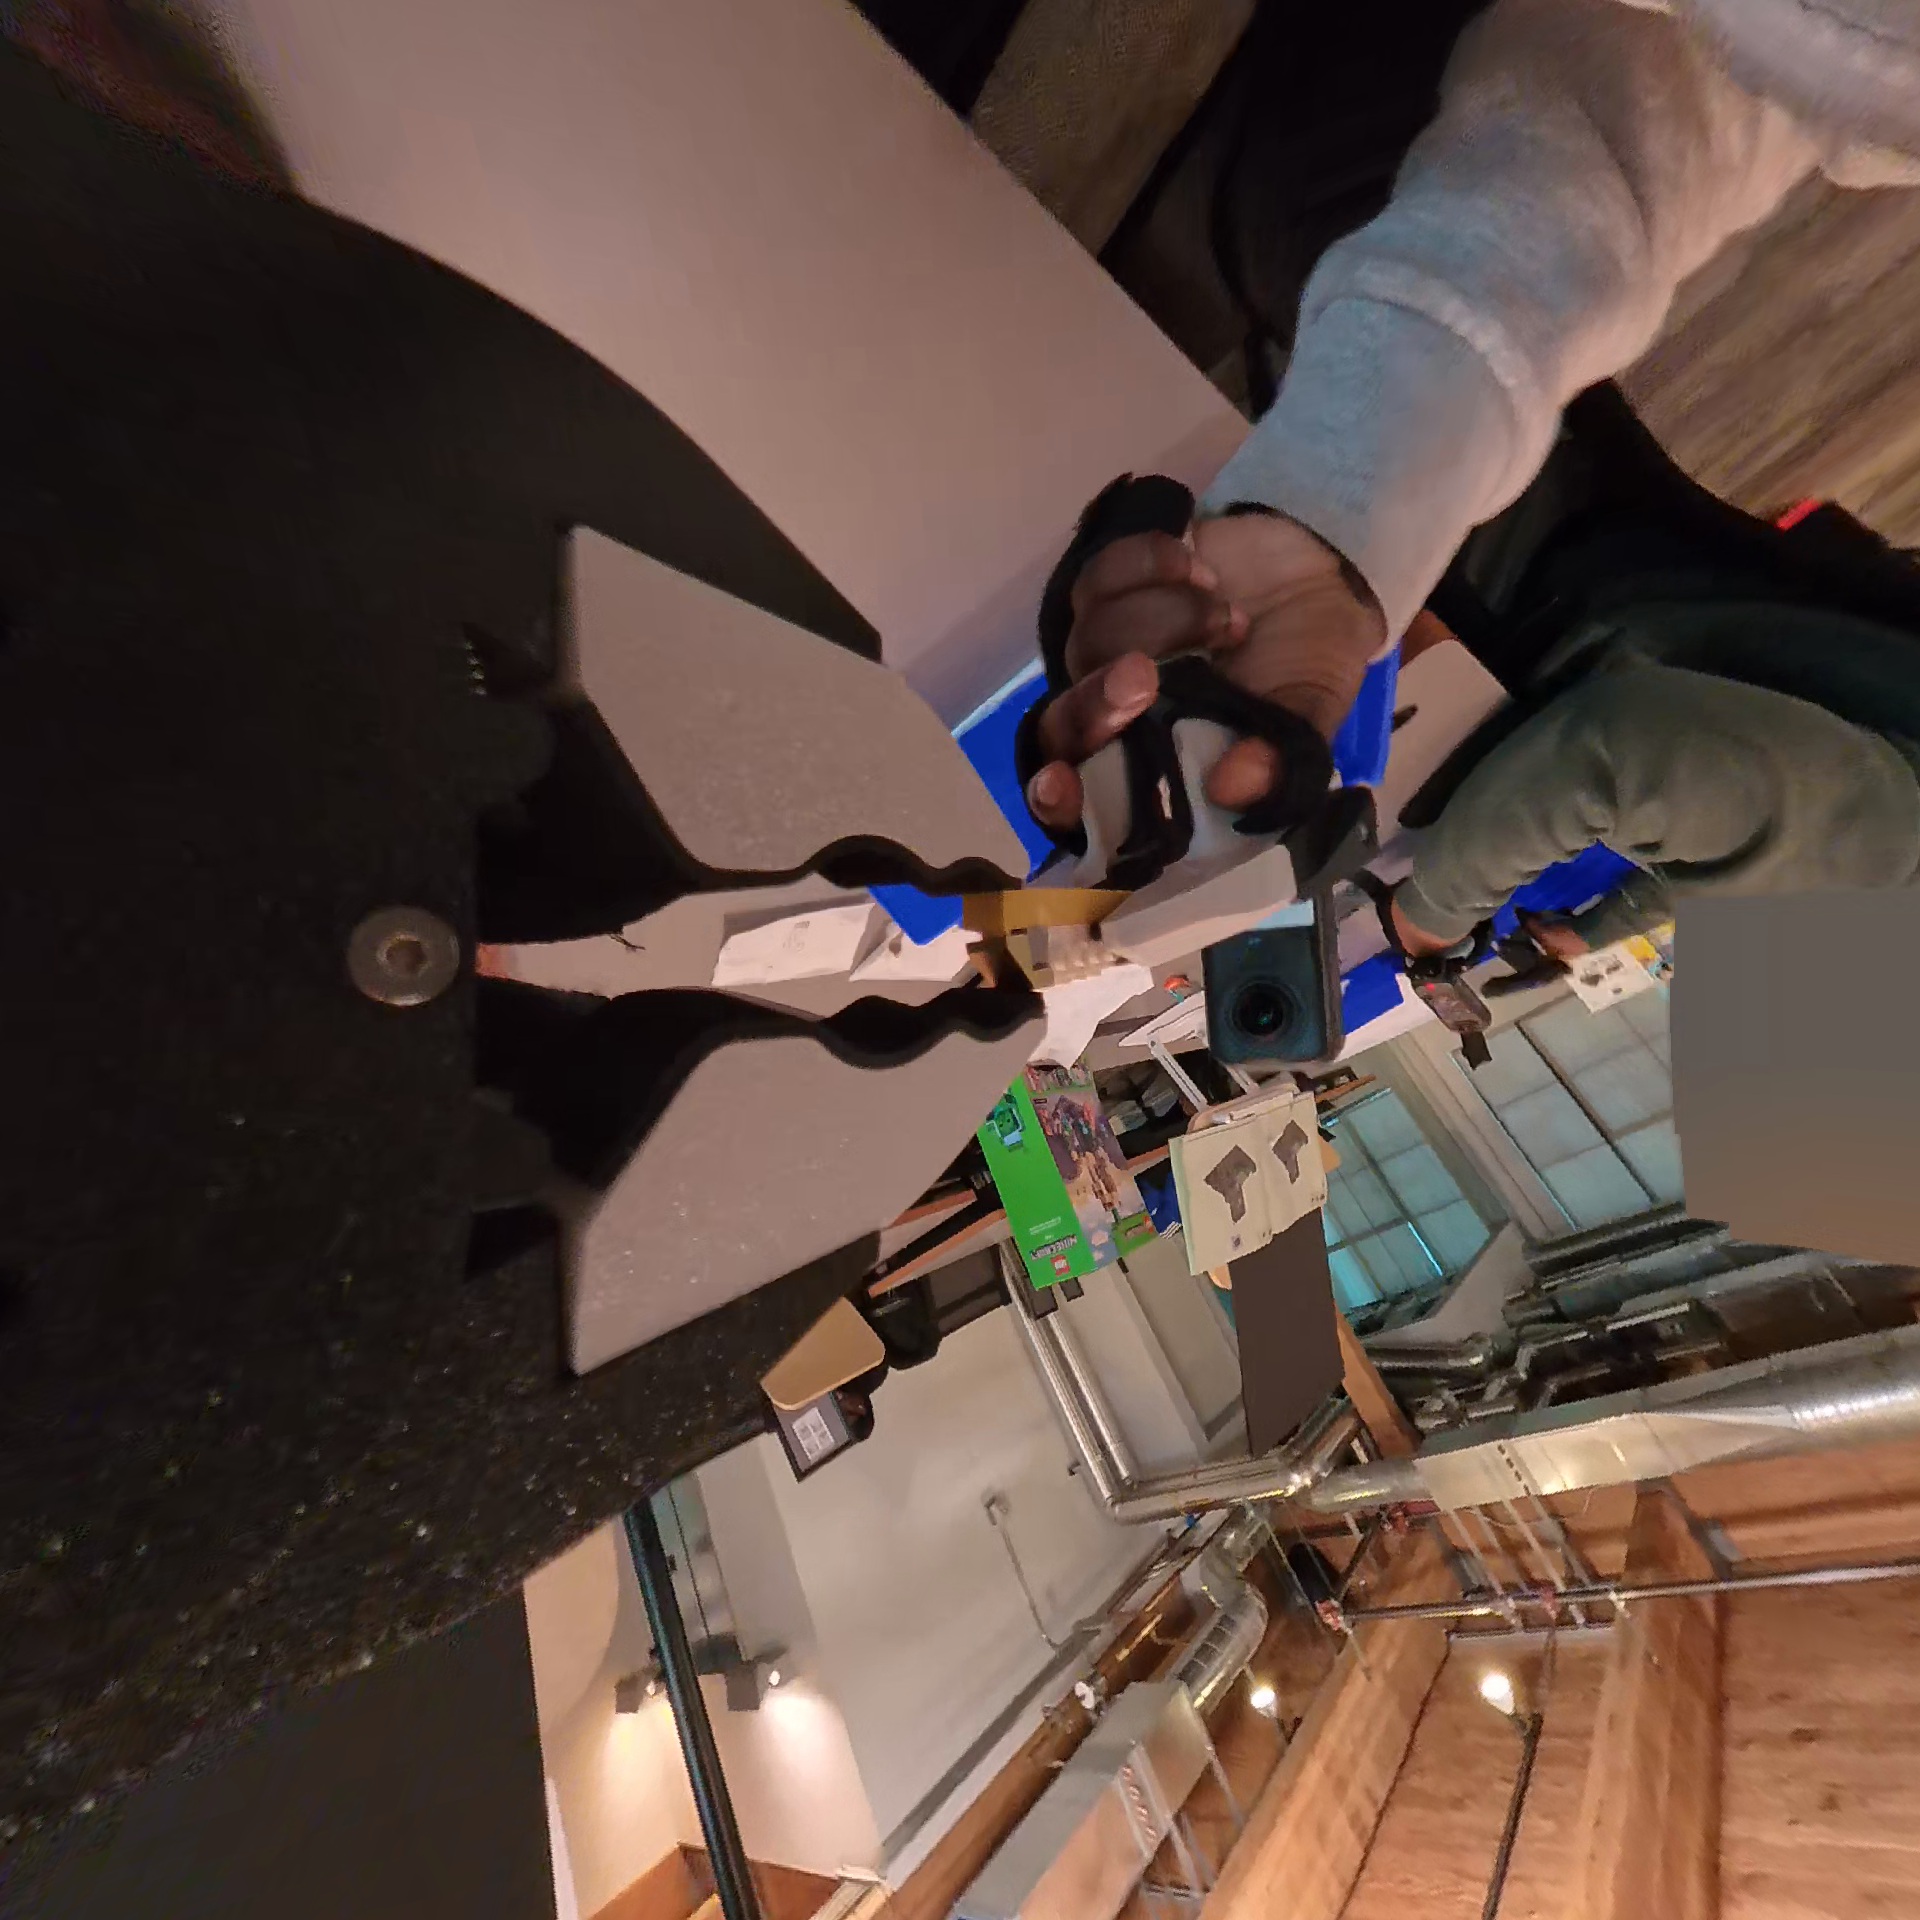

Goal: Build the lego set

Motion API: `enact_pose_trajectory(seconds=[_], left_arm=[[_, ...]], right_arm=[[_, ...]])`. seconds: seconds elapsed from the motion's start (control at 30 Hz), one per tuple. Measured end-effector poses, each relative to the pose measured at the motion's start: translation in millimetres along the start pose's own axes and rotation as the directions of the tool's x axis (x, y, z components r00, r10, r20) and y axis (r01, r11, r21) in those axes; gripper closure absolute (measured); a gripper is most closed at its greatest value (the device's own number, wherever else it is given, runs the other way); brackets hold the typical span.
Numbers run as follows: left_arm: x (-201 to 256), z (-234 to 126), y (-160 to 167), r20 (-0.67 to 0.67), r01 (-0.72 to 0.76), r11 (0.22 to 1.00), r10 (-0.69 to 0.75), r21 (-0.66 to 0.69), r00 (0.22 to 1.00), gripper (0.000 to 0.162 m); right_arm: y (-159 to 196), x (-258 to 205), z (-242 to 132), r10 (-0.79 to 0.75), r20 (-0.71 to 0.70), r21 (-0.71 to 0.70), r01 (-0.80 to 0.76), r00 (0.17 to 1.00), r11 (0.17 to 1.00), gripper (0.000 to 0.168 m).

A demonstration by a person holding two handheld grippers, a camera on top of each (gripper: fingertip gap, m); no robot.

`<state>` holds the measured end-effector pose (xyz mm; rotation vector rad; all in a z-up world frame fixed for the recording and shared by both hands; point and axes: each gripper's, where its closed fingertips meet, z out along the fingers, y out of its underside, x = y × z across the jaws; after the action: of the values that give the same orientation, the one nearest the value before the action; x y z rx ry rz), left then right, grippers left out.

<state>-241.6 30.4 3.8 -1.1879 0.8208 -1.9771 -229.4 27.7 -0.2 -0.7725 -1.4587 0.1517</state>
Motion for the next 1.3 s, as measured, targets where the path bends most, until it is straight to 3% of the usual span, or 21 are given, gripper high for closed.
enact_pose_trajectory(seconds=[0.13, 0.27, 0.3, 0.37, 0.43, 0.53, 0.67, 0.77, 1.0, 1.17, 1.3], left_arm=[[3.6, 3.4, -8.1, -0.015, -0.032, 0.999, 0.033, 0.042, 0.999, 0.149], [-3.3, 11.3, -5.3, 0.048, -0.072, 0.997, 0.072, -0.008, 0.996, 0.127], [-3.3, 13.9, -3.2, 0.051, -0.090, 0.996, 0.091, -0.021, 0.995, 0.129], [-1.8, 17.3, -3.7, 0.051, -0.111, 0.994, 0.112, -0.009, 0.992, 0.149], [-1.2, 18.0, -4.3, 0.042, -0.090, 0.996, 0.090, -0.003, 0.995, 0.151], [-3.8, 17.6, -2.4, 0.057, -0.058, 0.998, 0.057, 0.008, 0.997, 0.153], [-2.1, 17.8, -1.9, 0.057, -0.051, 0.998, 0.049, 0.031, 0.997, 0.153], [-1.8, 19.1, -3.7, 0.039, 0.023, 0.998, -0.026, 0.065, 0.999, 0.154], [-8.3, 16.5, 2.3, 0.023, 0.115, 0.989, -0.117, 0.090, 0.993, 0.154], [-4.9, 18.4, 1.6, 0.002, 0.088, 0.991, -0.089, 0.100, 0.996, 0.152], [-2.5, 17.1, 4.7, 0.017, 0.035, 0.999, -0.035, 0.036, 0.999, 0.129]], right_arm=[[0.0, 9.6, 1.2, 0.117, -0.066, 0.049, -0.114, 0.991, 0.992, 0.151], [3.6, 13.2, 3.5, 0.176, -0.114, 0.060, -0.170, 0.978, 0.984, 0.151], [2.6, 13.1, 4.6, 0.191, -0.121, 0.068, -0.184, 0.974, 0.981, 0.151], [0.1, 13.2, 5.0, 0.194, -0.130, 0.077, -0.185, 0.972, 0.980, 0.151], [0.4, 13.1, 5.1, 0.171, -0.137, 0.065, -0.163, 0.976, 0.984, 0.151], [3.5, 10.8, 5.6, 0.010, -0.162, -0.022, -0.014, 0.987, 1.000, 0.151], [0.5, 10.3, 6.0, 0.008, -0.160, -0.008, -0.009, 0.987, 1.000, 0.152], [-0.2, 10.8, 6.2, -0.109, -0.175, -0.046, 0.102, 0.979, 0.994, 0.153], [5.0, 3.7, 8.0, -0.078, -0.130, -0.034, 0.075, 0.988, 0.997, 0.153], [5.1, 8.3, 6.5, 0.137, -0.127, 0.053, -0.131, 0.982, 0.990, 0.153], [11.1, 13.2, 2.9, 0.248, -0.153, 0.082, -0.238, 0.957, 0.968, 0.153]])
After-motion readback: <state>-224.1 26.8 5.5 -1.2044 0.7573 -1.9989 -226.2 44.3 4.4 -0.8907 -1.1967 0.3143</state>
